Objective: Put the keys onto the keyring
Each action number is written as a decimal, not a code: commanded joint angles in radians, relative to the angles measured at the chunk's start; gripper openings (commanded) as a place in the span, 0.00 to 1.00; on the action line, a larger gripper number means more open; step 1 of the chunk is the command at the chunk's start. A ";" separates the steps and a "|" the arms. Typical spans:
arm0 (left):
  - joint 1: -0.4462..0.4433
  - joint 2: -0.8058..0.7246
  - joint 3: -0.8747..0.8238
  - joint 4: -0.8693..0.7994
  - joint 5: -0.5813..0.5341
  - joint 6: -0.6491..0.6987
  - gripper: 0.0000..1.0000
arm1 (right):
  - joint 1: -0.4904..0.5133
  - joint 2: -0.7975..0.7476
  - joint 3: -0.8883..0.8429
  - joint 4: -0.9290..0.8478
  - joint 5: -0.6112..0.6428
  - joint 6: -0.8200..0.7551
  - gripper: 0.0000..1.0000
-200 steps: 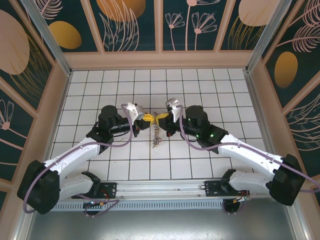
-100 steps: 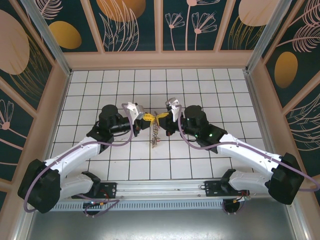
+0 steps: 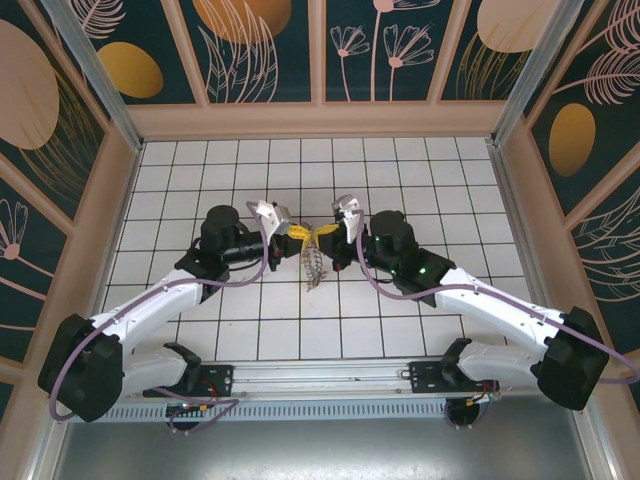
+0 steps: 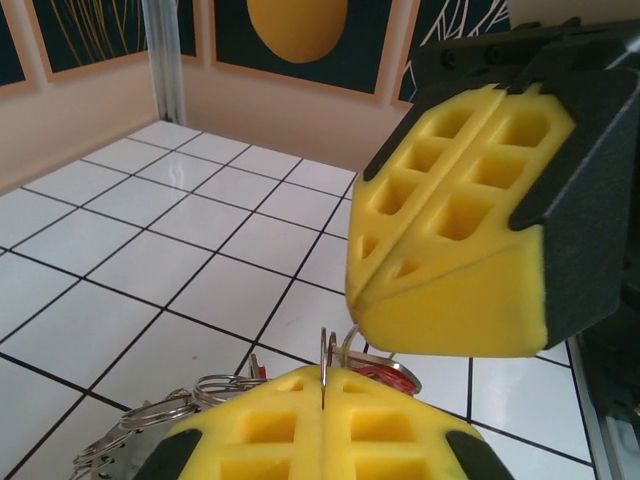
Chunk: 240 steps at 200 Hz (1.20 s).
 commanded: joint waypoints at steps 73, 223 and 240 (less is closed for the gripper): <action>-0.004 0.024 0.076 0.000 0.046 -0.099 0.00 | 0.002 -0.017 0.016 0.061 0.002 -0.012 0.00; -0.004 0.012 0.092 -0.060 0.061 -0.027 0.00 | -0.014 0.035 0.065 0.026 0.057 -0.020 0.00; -0.004 0.006 0.092 -0.053 0.046 -0.033 0.00 | -0.014 0.034 0.062 0.014 0.068 -0.016 0.00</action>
